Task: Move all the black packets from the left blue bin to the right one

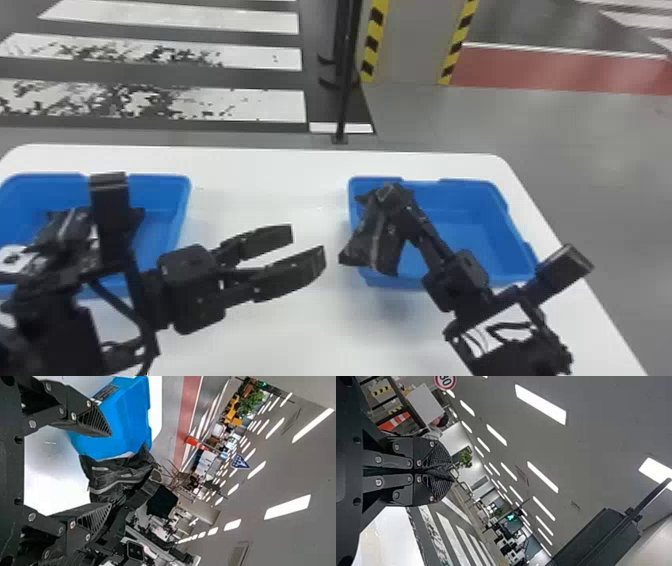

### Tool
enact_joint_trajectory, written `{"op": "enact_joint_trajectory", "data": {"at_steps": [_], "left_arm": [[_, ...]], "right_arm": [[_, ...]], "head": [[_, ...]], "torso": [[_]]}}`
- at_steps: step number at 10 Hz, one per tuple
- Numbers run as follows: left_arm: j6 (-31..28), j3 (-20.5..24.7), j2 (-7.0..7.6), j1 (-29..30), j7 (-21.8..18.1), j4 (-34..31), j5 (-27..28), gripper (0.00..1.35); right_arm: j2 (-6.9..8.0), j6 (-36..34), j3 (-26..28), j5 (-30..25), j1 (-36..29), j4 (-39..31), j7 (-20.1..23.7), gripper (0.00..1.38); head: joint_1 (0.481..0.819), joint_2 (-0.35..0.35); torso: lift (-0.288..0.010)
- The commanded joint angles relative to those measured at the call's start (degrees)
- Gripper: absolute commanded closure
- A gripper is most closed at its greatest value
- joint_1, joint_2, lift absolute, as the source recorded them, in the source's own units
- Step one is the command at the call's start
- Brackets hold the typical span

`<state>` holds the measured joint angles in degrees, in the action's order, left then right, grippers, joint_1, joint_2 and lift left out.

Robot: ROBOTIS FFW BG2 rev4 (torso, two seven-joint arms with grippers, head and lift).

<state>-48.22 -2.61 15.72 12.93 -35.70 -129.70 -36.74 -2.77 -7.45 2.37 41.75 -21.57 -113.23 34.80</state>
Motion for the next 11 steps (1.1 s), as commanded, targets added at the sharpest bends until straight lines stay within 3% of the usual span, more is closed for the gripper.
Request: {"op": "enact_joint_trajectory", "data": {"at_steps": [1, 4, 5, 6, 8, 9, 11], "left_arm": [[0.4, 2.5, -0.6, 1.4, 0.0, -0.9, 0.2, 0.19], [0.3, 6.9, -0.78, 3.5, 0.0, -1.4, 0.2, 0.19], [-0.2, 8.4, -0.87, 4.2, -0.1, -1.4, 0.2, 0.19], [-0.2, 9.0, -0.95, 4.2, -0.1, -1.7, 0.3, 0.19], [-0.3, 9.9, -1.04, 4.2, 0.0, -1.9, 0.0, 0.19], [-0.9, 10.1, -1.13, 4.1, 0.0, -1.9, 0.3, 0.19], [-2.0, 13.6, -1.22, 3.7, 0.0, -2.0, 4.4, 0.19]], "right_arm": [[-1.18, 0.0, 2.7, -1.4, 3.9, 4.5, -0.3, 1.27], [-3.56, 0.1, 6.2, -8.2, 11.0, 12.5, -2.2, 1.25], [-3.91, 0.0, 7.6, -11.4, 12.7, 14.6, -2.8, 1.13], [-4.17, -0.7, 8.6, -12.6, 13.6, 16.6, -3.2, 0.92], [-3.64, -1.0, 11.2, -18.7, 12.6, 15.7, -4.8, 0.25], [-2.77, -0.8, 12.4, -21.5, 9.2, 10.2, -6.4, 0.08], [0.22, 0.7, 12.7, -27.8, 3.0, 1.4, -9.9, 0.11]], "head": [[0.695, -0.144], [0.695, -0.161], [0.695, -0.165], [0.695, -0.172], [0.695, -0.189], [0.695, -0.204], [0.695, -0.219]], "torso": [[-0.185], [-0.185], [-0.185], [-0.185], [-0.185], [-0.185], [-0.185]]}}
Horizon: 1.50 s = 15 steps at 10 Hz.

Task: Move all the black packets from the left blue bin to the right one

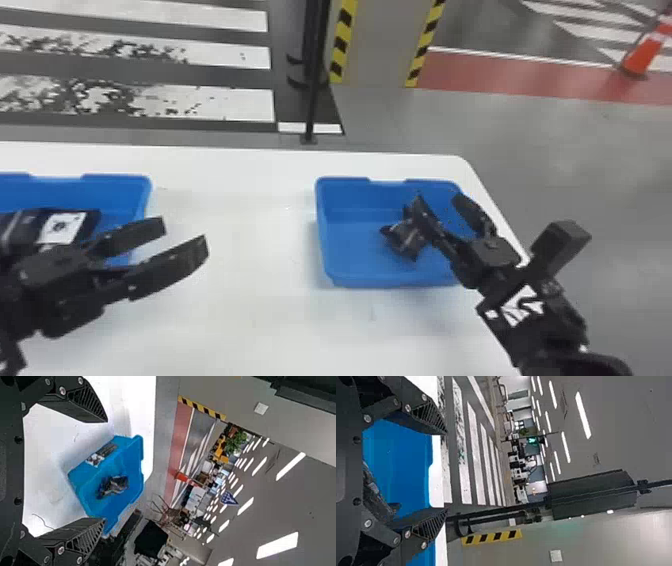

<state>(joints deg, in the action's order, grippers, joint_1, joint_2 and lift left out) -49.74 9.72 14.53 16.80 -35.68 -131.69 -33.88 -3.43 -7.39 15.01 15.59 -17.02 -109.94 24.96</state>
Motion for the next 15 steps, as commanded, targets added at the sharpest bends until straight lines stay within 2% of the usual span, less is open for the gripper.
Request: {"op": "enact_joint_trajectory", "data": {"at_steps": [1, 3, 4, 6, 7, 9, 11, 15], "left_arm": [[-2.1, 3.3, 0.06, -1.1, 0.0, 0.1, 5.0, 0.19], [-4.5, 6.8, 0.15, -2.9, 0.4, 0.7, 9.9, 0.19], [-6.2, 7.9, 0.15, -4.0, 0.5, 1.4, 12.3, 0.19], [-10.4, 9.5, 0.15, -6.4, 1.2, 3.1, 17.2, 0.19], [-12.4, 9.9, 0.15, -7.5, 1.4, 4.4, 19.4, 0.2], [-14.4, 9.6, 0.68, -11.5, 1.4, 8.7, 23.1, 0.2], [-16.6, 7.4, 1.38, -17.5, 1.4, 15.3, 25.9, 0.2], [-18.2, 2.8, 2.09, -26.6, 1.7, 27.1, 29.4, 0.21]], "right_arm": [[2.03, 2.2, -1.1, -2.8, -4.4, -4.2, -1.7, 0.11], [3.43, 2.2, -4.2, -2.3, -10.1, -7.8, -3.1, 0.12], [3.48, 2.0, -6.3, -2.0, -12.8, -9.7, -3.5, 0.12], [3.48, 2.7, -9.9, 0.2, -16.9, -11.3, -4.3, 0.12], [3.48, 2.7, -10.6, 0.6, -17.9, -11.2, -4.3, 0.12], [3.48, 2.7, -10.9, 1.3, -18.4, -11.1, -4.3, 0.12], [3.48, 2.7, -10.9, 2.0, -18.1, -10.6, -4.3, 0.12], [3.48, 2.7, -11.7, 3.3, -17.9, -9.8, -4.2, 0.12]], "head": [[0.695, -0.209], [0.695, -0.129], [0.695, -0.099], [0.695, 0.016], [0.695, 0.072], [0.695, 0.13], [0.695, 0.165], [0.695, 0.172]], "torso": [[-0.185], [-0.185], [-0.185], [-0.185], [-0.185], [-0.185], [-0.185], [-0.185]]}}
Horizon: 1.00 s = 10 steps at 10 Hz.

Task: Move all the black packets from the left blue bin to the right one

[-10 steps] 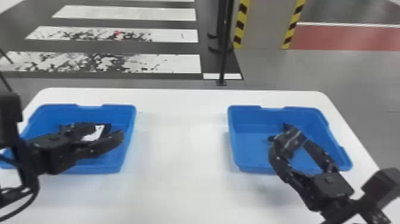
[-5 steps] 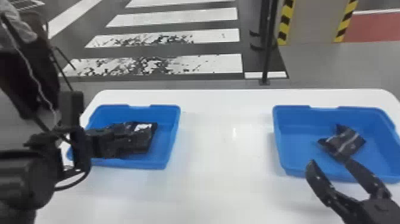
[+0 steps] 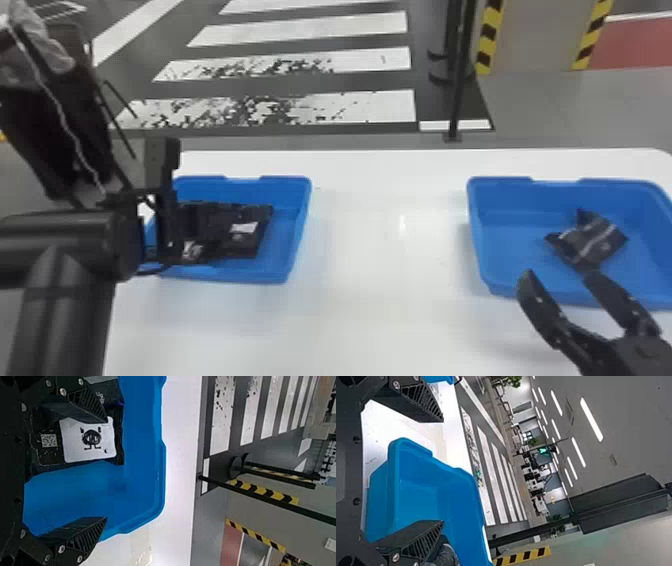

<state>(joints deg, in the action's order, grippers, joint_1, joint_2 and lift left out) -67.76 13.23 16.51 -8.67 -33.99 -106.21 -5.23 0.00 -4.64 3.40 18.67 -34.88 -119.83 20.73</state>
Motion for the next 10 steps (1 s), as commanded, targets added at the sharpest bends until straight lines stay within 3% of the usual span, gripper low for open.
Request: {"op": "enact_joint_trajectory", "data": {"at_steps": [1, 4, 8, 10], "left_arm": [[-0.4, -1.9, 0.19, -3.1, 0.1, 5.0, 1.1, 0.21], [-1.3, -5.7, 0.63, -7.4, 0.1, 11.8, 1.7, 0.21], [-6.6, -7.3, 0.54, -7.5, 0.1, 9.1, 10.5, 0.23], [-7.9, -6.4, 0.46, -7.6, 0.2, 9.0, 10.7, 0.23]], "right_arm": [[0.05, 0.0, -0.2, 0.4, 0.0, 0.1, 0.0, 0.12], [0.0, 0.0, -0.7, 1.0, 0.2, 0.8, 0.1, 0.12], [-0.09, 0.0, -0.7, 1.9, 0.3, 1.5, 0.6, 0.12], [-0.09, 0.0, -0.8, 2.1, 0.4, 1.9, 0.7, 0.12]], "head": [[0.695, 0.174], [0.695, 0.168], [0.695, 0.183], [0.695, 0.199]], "torso": [[-0.185], [-0.185], [-0.185], [-0.185]]}}
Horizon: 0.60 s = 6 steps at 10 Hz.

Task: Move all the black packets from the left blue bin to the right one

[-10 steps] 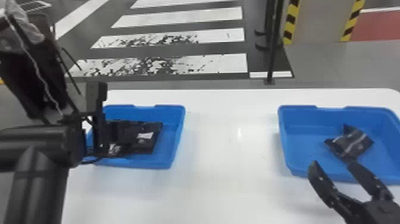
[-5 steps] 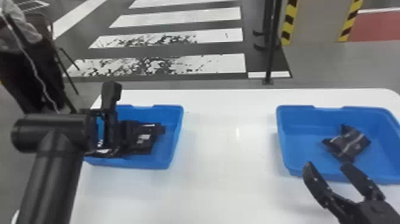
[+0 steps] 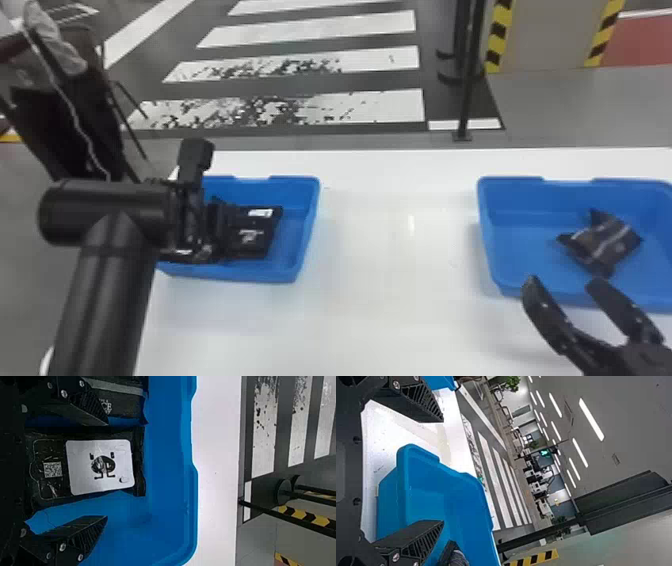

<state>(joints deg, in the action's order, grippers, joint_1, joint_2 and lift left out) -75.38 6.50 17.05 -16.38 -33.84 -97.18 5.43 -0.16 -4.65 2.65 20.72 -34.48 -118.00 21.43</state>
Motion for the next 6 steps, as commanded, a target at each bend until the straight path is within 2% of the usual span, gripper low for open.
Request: {"op": "enact_joint_trajectory", "data": {"at_steps": [1, 2, 3, 4, 5, 6], "left_arm": [[-1.4, 0.5, 0.0, 0.1, 0.0, 0.1, 0.1, 0.26], [-2.1, 0.4, 0.0, -0.1, 0.0, 1.1, -0.4, 0.33], [-3.4, -0.6, 0.18, -0.4, -0.1, 2.1, -0.5, 0.55], [-3.5, -1.1, 0.44, -0.5, -0.3, 2.3, -0.9, 0.91], [-2.8, -1.1, 0.44, -0.2, -0.3, 2.3, -0.9, 1.11], [-1.7, -1.0, 0.53, -0.1, -1.0, 1.8, -0.5, 1.21]], "right_arm": [[-0.01, 0.0, 0.0, 0.1, 0.2, 0.2, 0.0, 0.12], [-0.01, -0.1, 0.0, 0.2, 0.2, 0.2, 0.1, 0.12], [0.08, -0.1, 0.0, 0.3, 0.2, 0.4, 0.1, 0.12], [0.08, -0.1, 0.0, 0.5, 0.2, 0.4, 0.1, 0.12], [-0.01, 0.0, 0.0, 1.0, 0.2, 0.6, 0.2, 0.12], [-0.01, 0.0, 0.0, 1.0, 0.2, 0.6, 0.4, 0.12]], "head": [[0.695, 0.203], [0.695, 0.208], [0.695, 0.21], [0.695, 0.208], [0.695, 0.207], [0.695, 0.205]], "torso": [[-0.185], [-0.185], [-0.185], [-0.185], [-0.185], [-0.185]]}}
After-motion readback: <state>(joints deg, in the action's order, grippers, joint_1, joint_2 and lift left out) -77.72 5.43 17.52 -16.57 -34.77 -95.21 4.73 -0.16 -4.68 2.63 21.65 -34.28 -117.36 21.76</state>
